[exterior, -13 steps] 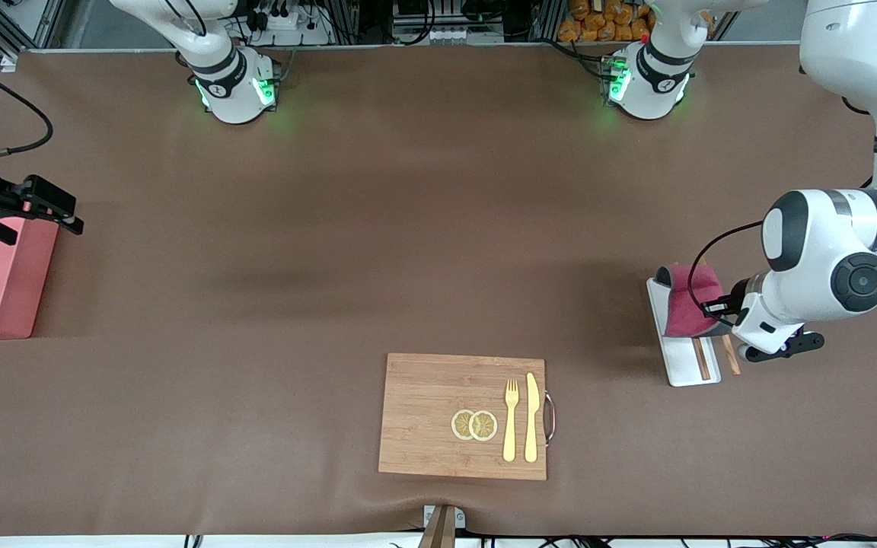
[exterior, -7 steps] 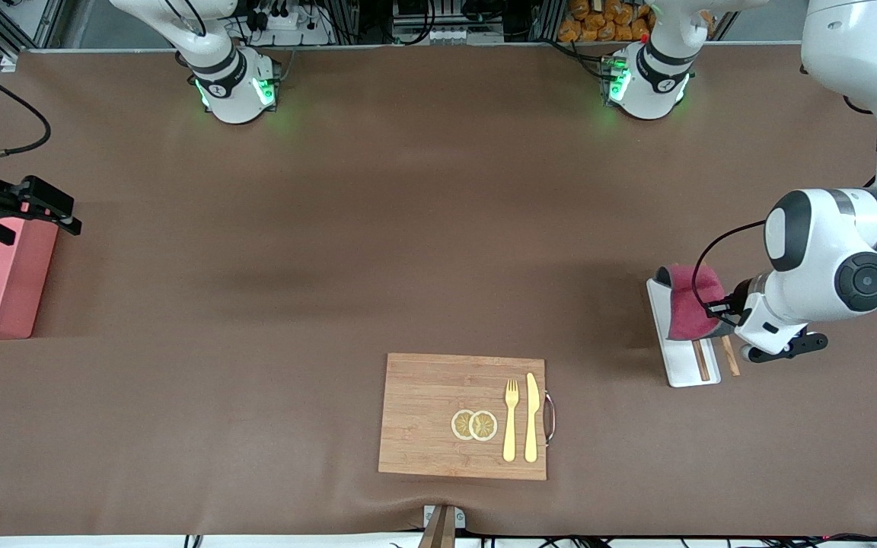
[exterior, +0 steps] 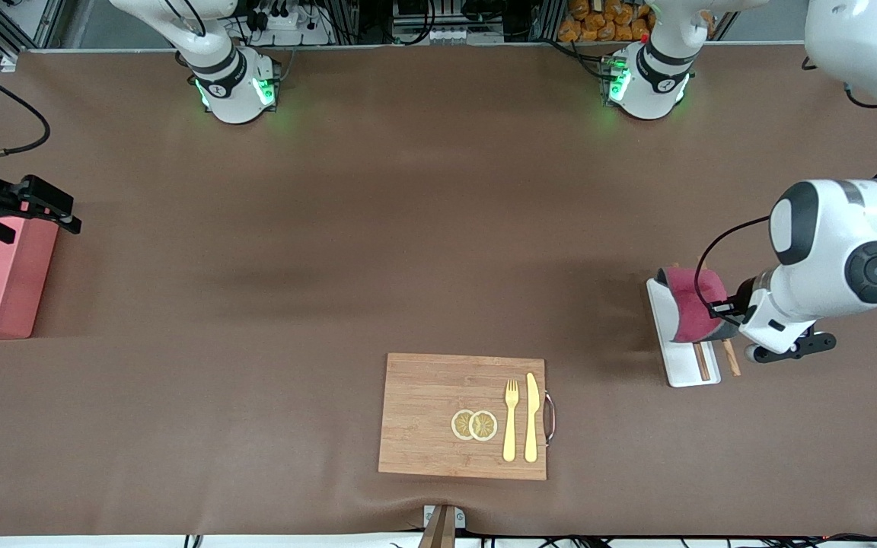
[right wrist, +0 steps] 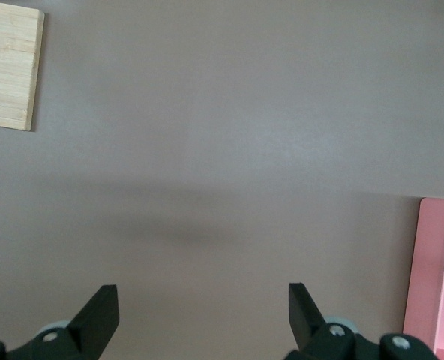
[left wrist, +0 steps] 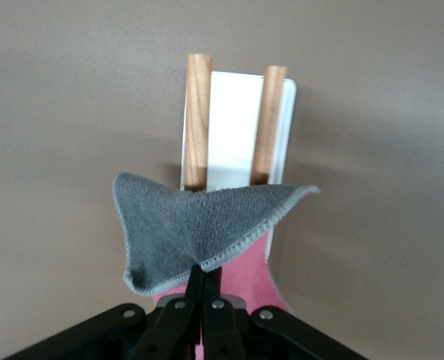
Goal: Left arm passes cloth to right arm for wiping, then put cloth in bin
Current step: 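Lift the cloth off the holder with the left gripper, then carry the cloth toward the right gripper while the right gripper grasps it, then release the cloth from the left gripper while the right gripper pulls away, then wipe the table with the cloth held in the right gripper, then move the cloth over the pink bin with the right gripper, then open the right gripper to drop the cloth into the bin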
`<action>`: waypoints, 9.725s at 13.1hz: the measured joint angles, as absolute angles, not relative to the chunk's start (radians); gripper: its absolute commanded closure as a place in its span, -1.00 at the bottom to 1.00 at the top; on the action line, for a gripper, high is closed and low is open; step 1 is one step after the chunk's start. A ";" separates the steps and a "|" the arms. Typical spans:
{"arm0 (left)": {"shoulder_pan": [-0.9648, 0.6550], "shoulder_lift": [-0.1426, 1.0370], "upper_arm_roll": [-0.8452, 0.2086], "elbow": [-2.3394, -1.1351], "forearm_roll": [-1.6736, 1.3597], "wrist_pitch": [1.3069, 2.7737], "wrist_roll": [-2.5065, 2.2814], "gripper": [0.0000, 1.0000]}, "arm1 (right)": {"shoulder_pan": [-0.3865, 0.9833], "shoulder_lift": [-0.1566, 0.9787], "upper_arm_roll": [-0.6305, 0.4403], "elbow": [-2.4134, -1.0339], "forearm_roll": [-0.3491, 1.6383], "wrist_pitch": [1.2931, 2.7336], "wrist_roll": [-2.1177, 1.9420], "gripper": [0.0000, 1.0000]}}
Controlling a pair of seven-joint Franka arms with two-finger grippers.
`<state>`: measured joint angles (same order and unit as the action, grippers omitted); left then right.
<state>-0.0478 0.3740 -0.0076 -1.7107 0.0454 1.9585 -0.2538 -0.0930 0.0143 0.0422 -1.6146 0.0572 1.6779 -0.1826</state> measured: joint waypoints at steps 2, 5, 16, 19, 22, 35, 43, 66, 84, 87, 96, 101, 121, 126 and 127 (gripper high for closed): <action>-0.051 0.323 -0.041 -1.697 0.040 1.908 -0.255 1.00 | -0.098 0.014 0.039 -1.615 0.057 1.678 -0.183 -1.00; -0.055 0.280 -0.104 -1.652 -0.040 1.840 -0.297 1.00 | -0.099 0.014 0.039 -1.614 0.059 1.649 -0.143 -1.00; -0.189 0.308 -0.377 -1.535 -0.226 1.872 -0.913 1.00 | 0.005 0.085 0.054 -1.618 0.301 1.498 0.668 -1.00; -0.311 0.338 -0.379 -1.524 -0.284 2.014 -1.076 1.00 | 0.035 0.180 0.056 -1.620 0.433 1.523 0.833 -1.00; -0.393 0.393 -0.379 -1.499 -0.325 2.179 -1.223 1.00 | 0.038 0.292 0.054 -1.621 0.613 1.579 0.924 -1.00; -0.540 0.600 -0.378 -1.359 -0.346 2.623 -1.683 1.00 | 0.230 0.420 0.056 -1.617 0.824 1.720 1.212 -0.22; -0.540 0.600 -0.376 -1.358 -0.346 2.626 -1.689 0.89 | 0.266 0.438 0.052 -1.614 0.831 1.776 1.201 1.00; 0.032 0.306 -0.350 -1.319 -0.071 1.647 -0.790 -1.00 | 0.096 0.485 0.014 -1.945 0.215 2.223 0.198 1.00; 0.107 0.153 -0.246 -1.327 -0.026 1.510 -0.281 -1.00 | -0.100 0.487 0.046 -1.900 -0.125 2.276 -0.130 1.00; 0.039 0.108 -0.154 -1.345 -0.026 1.485 -0.250 -1.00 | 0.030 0.487 0.050 -1.905 -0.125 2.233 0.134 1.00; 0.002 0.039 -0.090 -1.431 -0.026 1.507 -0.250 -1.00 | 0.455 0.477 0.082 -1.746 0.118 2.140 0.872 1.00; 0.002 0.039 -0.088 -1.442 -0.026 1.512 -0.250 -1.00 | 0.429 0.473 0.061 -1.682 0.119 2.048 0.821 1.00; -0.004 0.044 -0.091 -1.451 -0.026 1.513 -0.250 -1.00 | -0.622 0.431 0.017 -1.543 -0.063 1.968 -1.106 1.00; -0.003 0.044 -0.090 -1.451 -0.026 1.513 -0.250 -1.00 | -0.724 0.654 0.018 -1.492 -0.063 2.216 -1.307 0.10; -0.003 0.044 -0.090 -1.451 -0.026 1.513 -0.250 -1.00 | -0.732 0.682 0.019 -1.478 -0.063 2.230 -1.317 -0.99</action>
